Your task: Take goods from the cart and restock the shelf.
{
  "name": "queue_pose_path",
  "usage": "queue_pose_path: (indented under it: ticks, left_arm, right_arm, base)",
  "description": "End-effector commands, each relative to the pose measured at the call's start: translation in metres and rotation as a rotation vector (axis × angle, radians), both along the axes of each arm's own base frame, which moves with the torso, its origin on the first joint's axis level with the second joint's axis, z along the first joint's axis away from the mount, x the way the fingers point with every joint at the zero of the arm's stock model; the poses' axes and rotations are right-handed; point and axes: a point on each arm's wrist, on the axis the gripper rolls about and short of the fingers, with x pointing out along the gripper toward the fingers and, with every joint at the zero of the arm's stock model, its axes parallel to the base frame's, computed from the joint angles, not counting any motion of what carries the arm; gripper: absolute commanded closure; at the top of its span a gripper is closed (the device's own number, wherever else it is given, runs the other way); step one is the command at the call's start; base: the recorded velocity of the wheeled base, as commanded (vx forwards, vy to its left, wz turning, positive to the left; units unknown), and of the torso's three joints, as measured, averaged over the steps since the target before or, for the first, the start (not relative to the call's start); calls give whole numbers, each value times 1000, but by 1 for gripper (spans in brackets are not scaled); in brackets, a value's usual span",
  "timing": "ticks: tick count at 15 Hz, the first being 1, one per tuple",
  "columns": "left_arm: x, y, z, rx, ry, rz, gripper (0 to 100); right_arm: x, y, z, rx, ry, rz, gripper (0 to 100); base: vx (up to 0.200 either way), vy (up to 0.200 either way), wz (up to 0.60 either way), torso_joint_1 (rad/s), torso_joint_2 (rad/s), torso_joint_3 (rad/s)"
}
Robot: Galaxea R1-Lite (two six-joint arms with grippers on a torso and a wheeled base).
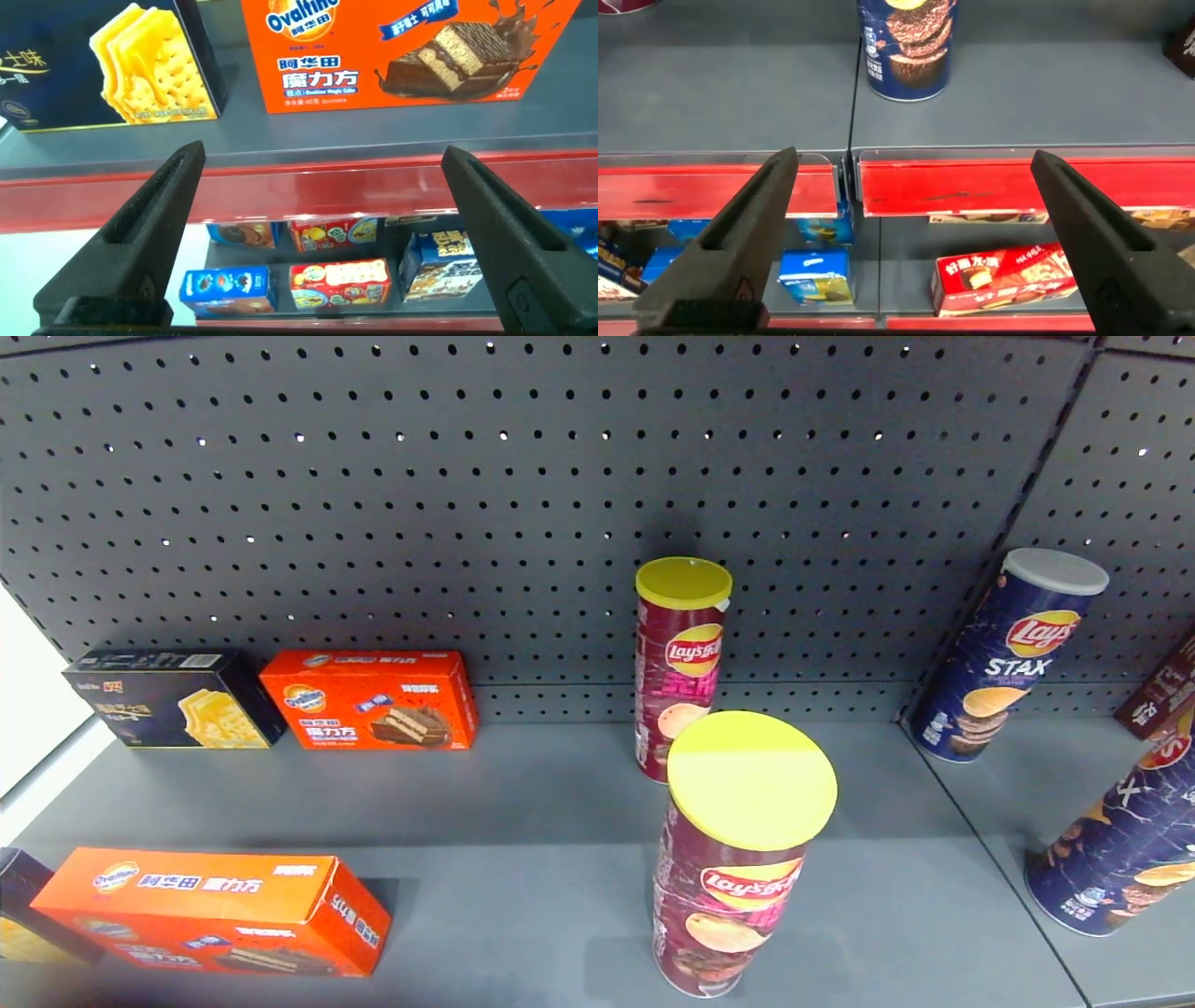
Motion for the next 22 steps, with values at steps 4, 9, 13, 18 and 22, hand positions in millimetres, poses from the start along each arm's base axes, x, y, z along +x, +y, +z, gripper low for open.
queue_pose_path:
  ticks: [4,9,13,18,22]
  left_arm:
    - [0,0,0,-40,-3,-1,0]
    - [0,0,0,-61,-4,2,0]
    - [0,0,0,-55,0,1,0]
    - [0,0,0,-61,-2,4,0]
    - [0,0,0,-66,-5,19,0]
  right_arm:
    - [0,0,0,-2,0,1,0]
    - [0,0,0,-2,1,7,0]
    - [0,0,0,-2,0,10,0]
    - [0,0,0,-2,0,10,0]
    - [0,0,0,-2,0,10,0]
  base:
    - [0,0,0,0,0,0]
    - [0,0,0,0,0,0]
    - [0,-50,0,1,-2,-1]
    - [0,-40,0,0,0,0]
    - [0,-50,0,-1,3,-1]
